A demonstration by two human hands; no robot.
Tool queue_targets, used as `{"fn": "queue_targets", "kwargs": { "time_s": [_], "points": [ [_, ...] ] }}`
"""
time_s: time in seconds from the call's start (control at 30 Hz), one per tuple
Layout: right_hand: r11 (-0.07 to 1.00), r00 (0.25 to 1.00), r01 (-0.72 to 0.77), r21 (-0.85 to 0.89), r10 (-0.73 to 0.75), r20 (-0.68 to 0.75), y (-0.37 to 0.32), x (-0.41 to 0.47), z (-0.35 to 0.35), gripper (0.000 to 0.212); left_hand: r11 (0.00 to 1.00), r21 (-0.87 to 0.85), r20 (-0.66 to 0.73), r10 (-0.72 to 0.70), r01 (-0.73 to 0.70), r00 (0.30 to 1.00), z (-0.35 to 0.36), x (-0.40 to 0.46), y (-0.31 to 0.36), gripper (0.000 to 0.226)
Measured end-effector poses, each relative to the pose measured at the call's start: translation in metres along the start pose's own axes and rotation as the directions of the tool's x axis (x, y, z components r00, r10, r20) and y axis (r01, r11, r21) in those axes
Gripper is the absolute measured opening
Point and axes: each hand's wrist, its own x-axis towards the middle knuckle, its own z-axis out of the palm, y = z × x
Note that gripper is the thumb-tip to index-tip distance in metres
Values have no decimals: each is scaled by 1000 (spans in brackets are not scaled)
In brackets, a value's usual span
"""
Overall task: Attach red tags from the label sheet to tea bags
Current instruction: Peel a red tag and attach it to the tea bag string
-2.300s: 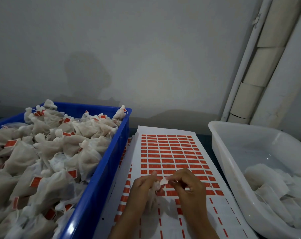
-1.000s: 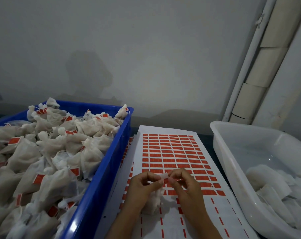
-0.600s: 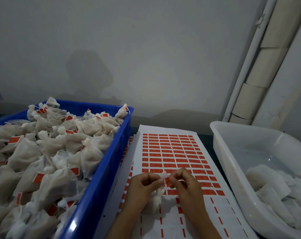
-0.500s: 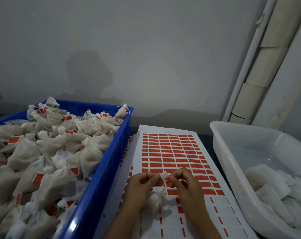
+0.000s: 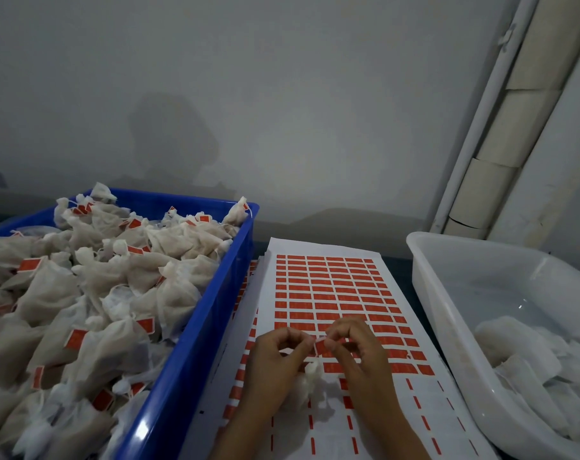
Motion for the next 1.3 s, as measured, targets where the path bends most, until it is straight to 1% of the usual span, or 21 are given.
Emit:
{"fn": "queue_targets", "kwargs": {
  "time_s": [0.1,0.23,0.47,0.87,1.03,1.1,1.2,1.3],
  "points": [
    [999,999,-36,3,36,12,1,0,0,6,1000,-17,2,8,-8,1000,0,-1,2,12],
    [998,998,-59,3,59,28,2,-1,0,15,997,-81,4,-9,10,1000,-3,-1,5,14],
    [994,994,-106,32,105,27,0,-2,-1,13,993,-109,65,-42,49,997,-2,-2,8,14],
    [994,994,-107,8,107,19,-2,-2,-1,18,987,-136,72,-79,88,994,-2,-2,9,14],
    [996,996,-87,-6,87,-21,-2,-2,1,19,973,-203,80,-96,110,992,-2,-4,12,26],
    [997,996,-79,-10,79,-36,-2,-2,1,20,979,-186,79,-73,87,994,-2,-4,11,22],
    [997,996,-69,-19,68,-54,-2,-2,2,19,993,-109,99,-27,38,995,3,-4,7,7],
    [998,996,-65,-27,63,-63,-1,-2,2,19,999,-37,133,-7,12,991,6,-5,4,3]
  ]
}}
